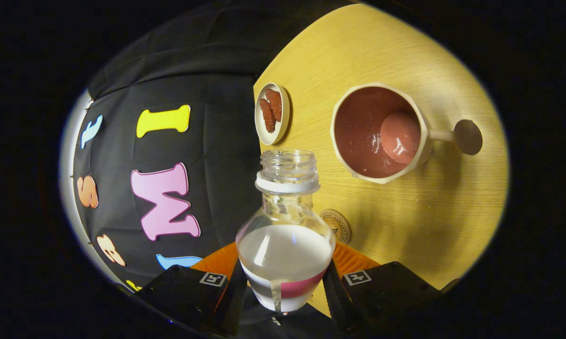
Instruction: Take the bottle from table, then pour the juice into the cup, finally place the bottle on the coaster
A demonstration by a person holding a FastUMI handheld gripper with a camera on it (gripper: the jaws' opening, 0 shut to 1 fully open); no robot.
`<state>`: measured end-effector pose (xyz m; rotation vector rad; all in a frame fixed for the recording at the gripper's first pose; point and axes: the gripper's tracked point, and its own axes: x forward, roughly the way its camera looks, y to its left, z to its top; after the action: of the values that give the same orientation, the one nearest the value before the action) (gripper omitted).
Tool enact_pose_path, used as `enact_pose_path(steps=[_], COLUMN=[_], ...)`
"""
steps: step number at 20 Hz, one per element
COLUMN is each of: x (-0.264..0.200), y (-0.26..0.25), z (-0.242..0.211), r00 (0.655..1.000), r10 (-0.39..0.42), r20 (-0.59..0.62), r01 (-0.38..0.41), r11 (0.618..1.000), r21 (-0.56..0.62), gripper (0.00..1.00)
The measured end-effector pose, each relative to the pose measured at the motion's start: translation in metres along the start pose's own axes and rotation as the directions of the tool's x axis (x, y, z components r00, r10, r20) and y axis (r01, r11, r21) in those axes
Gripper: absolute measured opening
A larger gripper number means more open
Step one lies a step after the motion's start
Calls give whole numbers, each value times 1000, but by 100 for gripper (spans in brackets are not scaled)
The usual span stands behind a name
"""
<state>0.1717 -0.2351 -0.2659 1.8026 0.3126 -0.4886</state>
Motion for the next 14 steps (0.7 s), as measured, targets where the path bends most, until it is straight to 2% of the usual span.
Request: enact_pose_path(steps=[7,14], x=[5,4], y=[-9,-7], z=[6,4], r00=[1000,999], r10=[-26,-31], r20=[-12,-40], r01=[28,42], r11=[978,940], r21=[208,338], gripper=[75,75])
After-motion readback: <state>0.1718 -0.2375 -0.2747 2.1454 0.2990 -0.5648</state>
